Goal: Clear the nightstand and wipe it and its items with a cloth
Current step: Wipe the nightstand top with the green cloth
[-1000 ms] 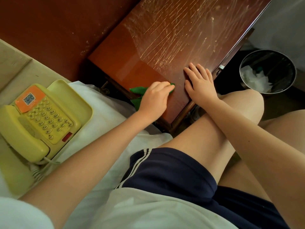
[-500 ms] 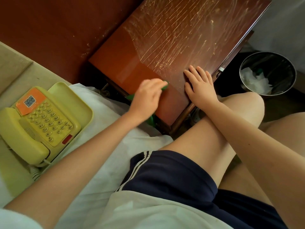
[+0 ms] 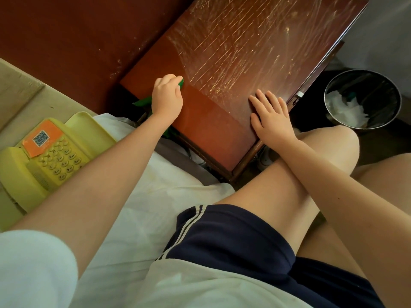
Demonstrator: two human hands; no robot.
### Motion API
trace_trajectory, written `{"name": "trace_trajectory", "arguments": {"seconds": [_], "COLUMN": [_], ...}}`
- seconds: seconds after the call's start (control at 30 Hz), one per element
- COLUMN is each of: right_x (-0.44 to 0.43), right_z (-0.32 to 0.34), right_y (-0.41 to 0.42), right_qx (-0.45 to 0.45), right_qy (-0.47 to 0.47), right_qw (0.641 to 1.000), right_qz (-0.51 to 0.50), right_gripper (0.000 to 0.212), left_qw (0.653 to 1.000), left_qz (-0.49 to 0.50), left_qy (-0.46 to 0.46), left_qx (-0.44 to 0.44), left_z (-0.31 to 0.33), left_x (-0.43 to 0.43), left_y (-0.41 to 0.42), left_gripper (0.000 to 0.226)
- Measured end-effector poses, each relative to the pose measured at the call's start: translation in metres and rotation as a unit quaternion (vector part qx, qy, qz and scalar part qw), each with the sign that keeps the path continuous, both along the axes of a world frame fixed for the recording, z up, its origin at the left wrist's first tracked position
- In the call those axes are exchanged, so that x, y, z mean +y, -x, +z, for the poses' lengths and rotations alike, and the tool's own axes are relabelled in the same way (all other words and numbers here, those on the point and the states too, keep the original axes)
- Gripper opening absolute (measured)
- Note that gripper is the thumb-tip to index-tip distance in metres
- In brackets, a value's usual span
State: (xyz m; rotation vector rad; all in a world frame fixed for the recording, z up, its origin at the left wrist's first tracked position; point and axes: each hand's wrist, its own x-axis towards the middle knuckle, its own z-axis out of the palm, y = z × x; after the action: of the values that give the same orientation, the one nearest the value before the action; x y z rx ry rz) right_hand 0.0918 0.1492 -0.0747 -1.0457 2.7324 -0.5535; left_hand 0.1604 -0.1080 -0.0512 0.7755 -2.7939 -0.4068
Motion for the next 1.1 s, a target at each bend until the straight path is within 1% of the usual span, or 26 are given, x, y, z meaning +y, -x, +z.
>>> {"name": "trace_trajectory", "arguments": {"seconds": [0.13,0.4,0.63,0.77,0.83,0.9,0.97,1.03,1.07,1.1], "right_x": [-0.001,-0.001,-0.001,-0.001,0.000,0.000,0.001,0.001,0.001,0.002], "right_z": [0.000,0.001,0.001,0.001,0.001,0.001,0.002,0.003,0.003,0.003], "right_y": [0.000,0.000,0.000,0.001,0.002,0.003,0.003,0.003,0.003,0.003], "right_qx": [0.000,0.001,-0.005,-0.013,-0.013,-0.010,-0.006,-0.005,-0.008,-0.013], "right_qy": [-0.003,0.000,-0.001,-0.002,-0.006,-0.005,-0.005,-0.006,-0.004,-0.001], "right_qw": [1.000,1.000,1.000,1.000,1.000,1.000,1.000,1.000,1.000,1.000], "right_qz": [-0.005,-0.006,-0.004,-0.003,0.000,0.000,0.000,0.000,0.000,0.000], "right_gripper": [0.047,0.047,0.047,0.048,0.049,0.048,0.048,0.048,0.047,0.047], "left_qw": [0.999,0.994,0.980,0.963,0.953,0.941,0.916,0.883,0.876,0.882], "left_qz": [-0.047,-0.108,-0.199,-0.268,-0.300,-0.334,-0.398,-0.469,-0.479,-0.466], "left_qy": [0.006,0.004,-0.010,-0.003,-0.009,-0.019,-0.013,-0.016,-0.035,-0.058], "left_qx": [-0.002,0.013,0.028,0.038,0.040,0.042,0.036,0.030,0.034,0.041], "left_z": [-0.001,-0.003,-0.004,-0.004,-0.006,-0.009,-0.014,-0.014,-0.012,-0.009], "left_x": [0.011,0.033,0.082,0.117,0.132,0.143,0.147,0.140,0.134,0.128], "left_y": [0.002,-0.002,-0.018,-0.033,-0.040,-0.048,-0.055,-0.058,-0.058,-0.058], "left_gripper": [0.036,0.035,0.033,0.034,0.038,0.036,0.030,0.031,0.032,0.033]}}
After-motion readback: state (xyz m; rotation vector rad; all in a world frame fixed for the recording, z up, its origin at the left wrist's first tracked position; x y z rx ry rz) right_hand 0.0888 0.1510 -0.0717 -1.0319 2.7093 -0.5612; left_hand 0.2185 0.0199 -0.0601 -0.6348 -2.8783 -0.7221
